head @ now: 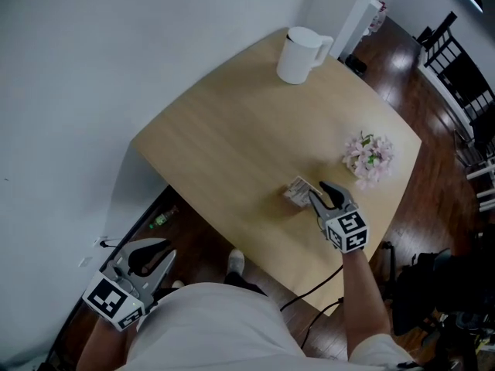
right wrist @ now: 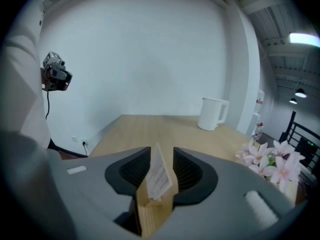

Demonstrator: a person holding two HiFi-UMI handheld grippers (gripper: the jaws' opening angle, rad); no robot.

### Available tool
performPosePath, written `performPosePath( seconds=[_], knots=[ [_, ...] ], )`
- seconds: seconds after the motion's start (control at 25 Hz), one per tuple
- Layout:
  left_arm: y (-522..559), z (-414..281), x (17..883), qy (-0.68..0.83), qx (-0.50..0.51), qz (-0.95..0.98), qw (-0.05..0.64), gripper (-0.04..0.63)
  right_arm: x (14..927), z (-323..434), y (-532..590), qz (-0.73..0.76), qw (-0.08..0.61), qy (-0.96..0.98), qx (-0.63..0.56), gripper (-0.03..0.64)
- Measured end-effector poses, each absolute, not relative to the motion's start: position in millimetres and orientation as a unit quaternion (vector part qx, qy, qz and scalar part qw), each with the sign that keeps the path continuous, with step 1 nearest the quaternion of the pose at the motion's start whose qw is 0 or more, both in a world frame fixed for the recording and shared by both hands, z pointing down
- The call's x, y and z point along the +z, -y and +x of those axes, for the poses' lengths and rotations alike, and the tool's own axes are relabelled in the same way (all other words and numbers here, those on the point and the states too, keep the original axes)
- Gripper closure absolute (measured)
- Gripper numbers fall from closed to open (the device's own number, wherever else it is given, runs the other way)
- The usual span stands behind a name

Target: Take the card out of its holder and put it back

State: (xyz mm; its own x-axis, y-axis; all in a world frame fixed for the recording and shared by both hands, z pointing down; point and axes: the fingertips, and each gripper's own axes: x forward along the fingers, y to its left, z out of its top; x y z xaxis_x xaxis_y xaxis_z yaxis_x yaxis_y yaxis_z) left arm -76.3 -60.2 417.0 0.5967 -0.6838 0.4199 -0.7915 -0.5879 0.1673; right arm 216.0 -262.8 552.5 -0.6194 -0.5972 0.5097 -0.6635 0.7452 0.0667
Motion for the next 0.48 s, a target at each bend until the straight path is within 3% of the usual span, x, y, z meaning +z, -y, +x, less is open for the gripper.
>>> performPosePath(
  seconds=[0.48],
  knots=[
    [-29.1, -152.3, 402.0, 0.333, 0.144, 0.924, 0.123, 0.532, 470.8, 107.9, 57.2, 0.415, 0.230, 0.878, 0.067, 0.476]
  ],
)
